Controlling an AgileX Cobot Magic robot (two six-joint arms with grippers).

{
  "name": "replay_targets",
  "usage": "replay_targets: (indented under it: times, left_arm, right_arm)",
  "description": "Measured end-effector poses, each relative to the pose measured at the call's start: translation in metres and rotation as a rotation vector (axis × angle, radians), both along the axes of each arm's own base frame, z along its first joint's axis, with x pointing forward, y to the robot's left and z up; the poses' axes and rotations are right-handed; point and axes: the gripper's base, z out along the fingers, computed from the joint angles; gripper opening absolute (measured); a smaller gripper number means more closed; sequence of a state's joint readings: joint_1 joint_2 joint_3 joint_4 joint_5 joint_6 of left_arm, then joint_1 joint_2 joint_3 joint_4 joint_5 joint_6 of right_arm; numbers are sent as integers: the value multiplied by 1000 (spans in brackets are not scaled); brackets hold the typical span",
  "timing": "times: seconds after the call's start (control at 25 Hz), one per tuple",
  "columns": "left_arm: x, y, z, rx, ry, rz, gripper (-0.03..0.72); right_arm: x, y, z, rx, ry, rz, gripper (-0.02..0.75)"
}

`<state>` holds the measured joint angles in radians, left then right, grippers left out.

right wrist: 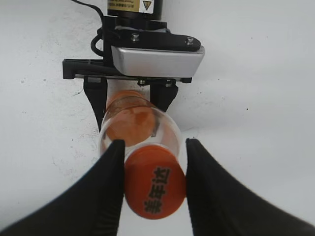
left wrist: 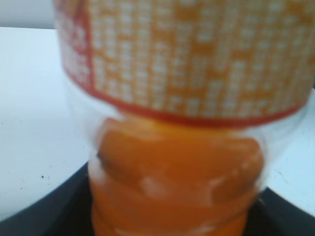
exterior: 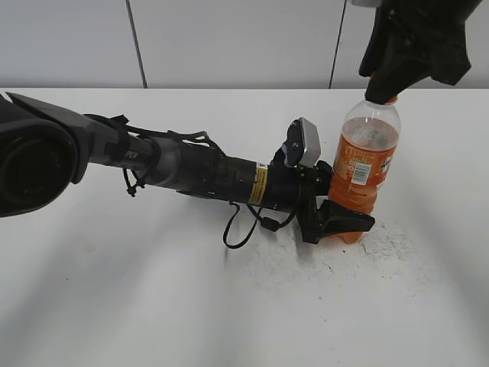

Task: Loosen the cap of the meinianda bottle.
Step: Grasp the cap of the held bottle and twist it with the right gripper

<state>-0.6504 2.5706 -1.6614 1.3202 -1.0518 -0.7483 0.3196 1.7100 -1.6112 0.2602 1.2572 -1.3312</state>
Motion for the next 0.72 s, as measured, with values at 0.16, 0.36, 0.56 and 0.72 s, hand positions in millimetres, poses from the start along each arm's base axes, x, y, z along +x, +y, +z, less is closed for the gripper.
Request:
replay_targets:
  times: [0.16,0.36,0.56,0.72]
  left_arm:
    - [0,0,0,-1,0,-1,521]
    - [0,0,0,-2,0,-4,521]
    - [0,0,0,-1,0,-5,521]
    - [0,0,-1,10,-4,-4,519]
  right_arm:
    - [0,1,0,14,3,5,275]
    - [0,1,0,19,10,-12,275]
    - [0,1,0,35,34,-79,297]
    - [-2,3,12,93,17,-151,365]
